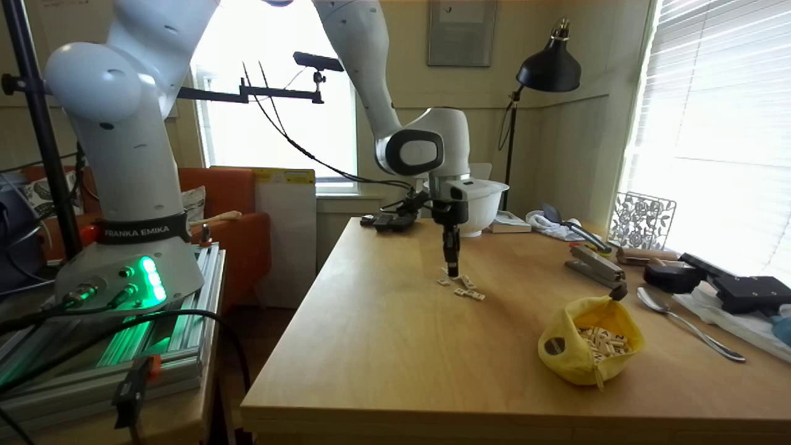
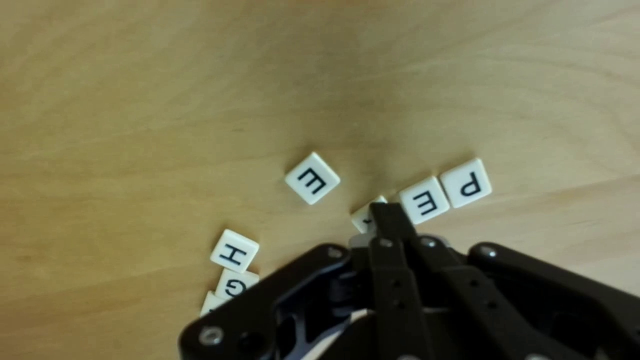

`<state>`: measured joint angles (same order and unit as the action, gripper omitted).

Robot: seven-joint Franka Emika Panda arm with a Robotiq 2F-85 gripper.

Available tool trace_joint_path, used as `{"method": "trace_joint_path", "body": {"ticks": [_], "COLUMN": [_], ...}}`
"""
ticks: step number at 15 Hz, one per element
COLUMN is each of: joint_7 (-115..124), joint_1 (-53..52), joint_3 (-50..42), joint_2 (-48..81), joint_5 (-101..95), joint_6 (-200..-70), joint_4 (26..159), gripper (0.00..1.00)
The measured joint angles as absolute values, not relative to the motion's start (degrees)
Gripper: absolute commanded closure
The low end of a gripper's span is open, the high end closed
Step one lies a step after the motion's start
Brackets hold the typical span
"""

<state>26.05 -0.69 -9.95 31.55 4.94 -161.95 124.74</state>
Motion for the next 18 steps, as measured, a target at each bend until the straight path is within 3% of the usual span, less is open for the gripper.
{"method": "trace_joint_path", "body": {"ticks": [18], "joint_7": [31.40], "joint_1": [-2.54], "joint_3": [-11.25], "joint_2": [31.69], "joint_5": [6.52], "joint_6": [-161.95], "joint_4": [124.74], "gripper": [1.00]}}
